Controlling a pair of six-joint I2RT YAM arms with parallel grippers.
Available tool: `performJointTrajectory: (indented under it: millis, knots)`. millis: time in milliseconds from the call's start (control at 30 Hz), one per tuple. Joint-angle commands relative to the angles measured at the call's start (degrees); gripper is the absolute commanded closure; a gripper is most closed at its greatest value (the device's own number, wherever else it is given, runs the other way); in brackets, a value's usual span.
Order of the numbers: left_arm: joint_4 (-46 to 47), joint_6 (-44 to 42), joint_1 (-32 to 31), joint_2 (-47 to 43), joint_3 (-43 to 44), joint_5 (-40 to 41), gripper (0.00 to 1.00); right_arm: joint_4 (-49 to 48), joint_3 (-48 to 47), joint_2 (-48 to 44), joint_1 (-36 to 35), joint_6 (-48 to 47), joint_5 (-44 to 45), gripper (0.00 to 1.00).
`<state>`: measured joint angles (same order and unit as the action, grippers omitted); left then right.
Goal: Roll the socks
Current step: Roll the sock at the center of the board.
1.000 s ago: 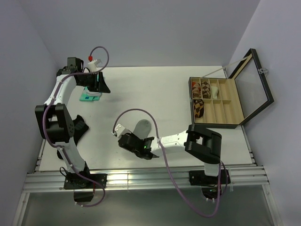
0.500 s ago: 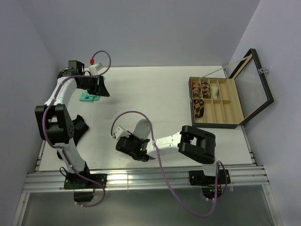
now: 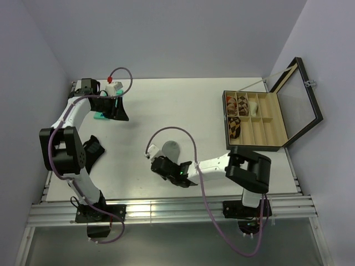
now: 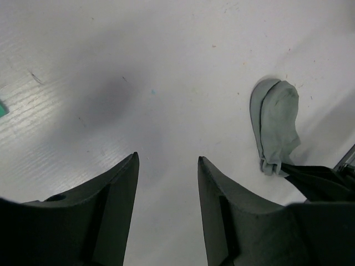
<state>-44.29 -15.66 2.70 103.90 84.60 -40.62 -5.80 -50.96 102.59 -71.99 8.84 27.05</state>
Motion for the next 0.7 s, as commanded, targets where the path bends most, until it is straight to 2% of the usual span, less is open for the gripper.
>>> performJointTrajectory:
  millis: [0,200,233,300,333,433,467,533,567,667]
  knots:
    - [3.5,-2.7,-0.24,-5.8,-3.19,-0.6,0.48,-6.66,4.62,-6.33,3.94,5.04,-11.7,0.94]
    - [9.13,-7.18,-2.17,-13.62,-13.46,2.29,0.48,-5.98,6.66,-10.21,12.56,8.47,-29.74,0.93]
    - [10.88,-7.89,-3.39,-14.76,-14.89,2.3,0.48,-5.8,6.58,-9.95,15.01,9.43,-35.52,0.93]
    - [12.56,-9.73,-5.85,-17.93,-19.09,3.35,0.48,-5.62,6.14,-8.29,17.74,10.66,-40.74,0.93]
    - [13.61,-10.44,-6.82,-19.16,-20.51,4.14,0.49,-5.45,5.87,-7.5,18.98,11.54,-46.59,0.93]
    - [19.41,-11.84,-10.77,-24.87,-27.1,7.21,0.48,-5.62,5.26,-4.95,22.85,13.12,-52.86,0.94]
    - [22.38,-13.15,-11.74,-27.93,-30.42,7.92,0.47,-6.32,5.52,-4.16,24.51,13.74,-58.37,0.93]
    - [25.47,-14.04,-15.34,-31.02,-33.69,10.03,0.45,-8.52,5.52,-1.7,26.36,16.45,-63.15,0.92]
    - [26.79,-15.35,-16.4,-33.73,-35.1,10.64,0.44,-9.05,5.35,-0.47,27.24,17.25,-69.17,0.92]
    - [30.22,-18.42,-19.83,-37.96,-39.94,9.78,0.41,-13.44,5.43,3.05,30.06,21.65,-74.75,0.92]
